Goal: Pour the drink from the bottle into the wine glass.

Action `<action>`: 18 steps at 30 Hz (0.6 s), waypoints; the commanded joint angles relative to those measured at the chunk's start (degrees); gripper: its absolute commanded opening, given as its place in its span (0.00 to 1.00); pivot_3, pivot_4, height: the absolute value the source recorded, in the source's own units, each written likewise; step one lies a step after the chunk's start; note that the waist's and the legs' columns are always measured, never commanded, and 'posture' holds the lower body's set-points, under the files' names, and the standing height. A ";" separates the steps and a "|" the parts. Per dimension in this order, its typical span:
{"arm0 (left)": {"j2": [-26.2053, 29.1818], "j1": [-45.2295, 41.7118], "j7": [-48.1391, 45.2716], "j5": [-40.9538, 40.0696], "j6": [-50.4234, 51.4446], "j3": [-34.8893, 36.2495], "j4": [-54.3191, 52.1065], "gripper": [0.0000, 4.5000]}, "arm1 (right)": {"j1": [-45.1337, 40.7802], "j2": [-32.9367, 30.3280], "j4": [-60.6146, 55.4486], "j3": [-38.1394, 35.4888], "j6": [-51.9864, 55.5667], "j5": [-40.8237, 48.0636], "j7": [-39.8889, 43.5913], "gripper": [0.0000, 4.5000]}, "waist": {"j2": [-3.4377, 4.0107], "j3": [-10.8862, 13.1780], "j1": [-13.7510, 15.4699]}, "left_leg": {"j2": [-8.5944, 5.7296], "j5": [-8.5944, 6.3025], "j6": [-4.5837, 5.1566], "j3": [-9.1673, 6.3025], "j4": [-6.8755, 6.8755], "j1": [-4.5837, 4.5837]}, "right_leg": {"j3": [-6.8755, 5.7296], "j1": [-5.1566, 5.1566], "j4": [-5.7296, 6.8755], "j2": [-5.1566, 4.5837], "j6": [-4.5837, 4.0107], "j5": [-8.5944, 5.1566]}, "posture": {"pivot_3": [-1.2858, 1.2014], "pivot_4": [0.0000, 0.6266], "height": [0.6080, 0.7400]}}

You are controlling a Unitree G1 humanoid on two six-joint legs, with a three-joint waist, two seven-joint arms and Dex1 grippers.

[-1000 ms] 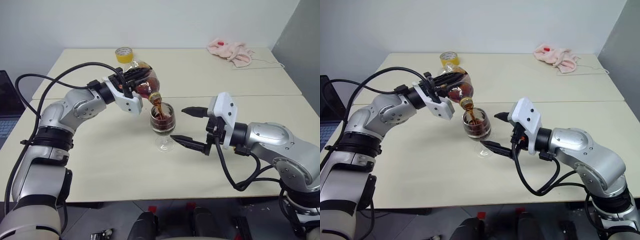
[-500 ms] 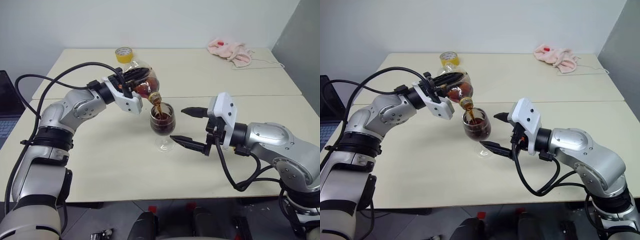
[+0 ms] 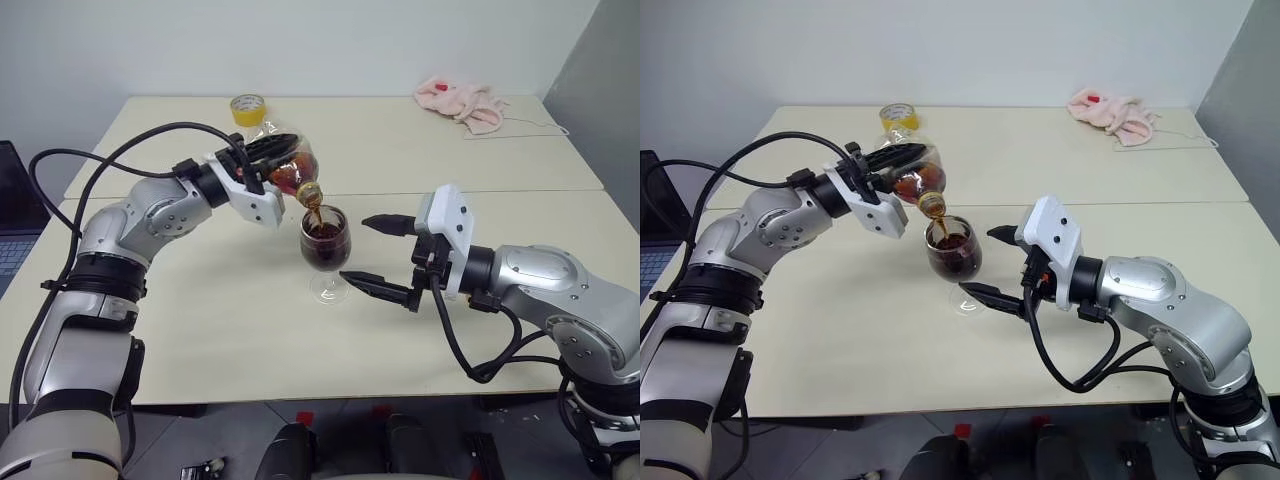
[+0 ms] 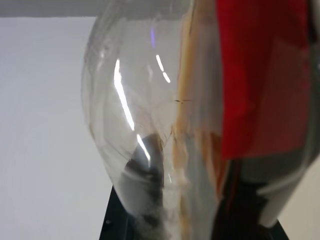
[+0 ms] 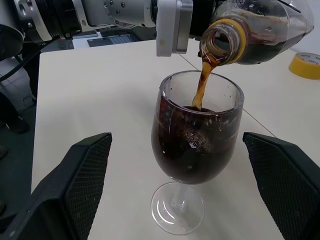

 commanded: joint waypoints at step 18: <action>-3.42 6.43 -11.14 -20.24 10.85 4.48 -8.47 0.16 | -0.03 0.49 -1.30 -0.62 -1.49 -0.62 0.47 1.00 | 0.00 0.00 -0.12 | 0.02 0.00 0.00 -0.02 0.03 -0.01 | 0.02 -0.05 0.09 -0.02 0.00 0.00 | 0.52 0.24 1.00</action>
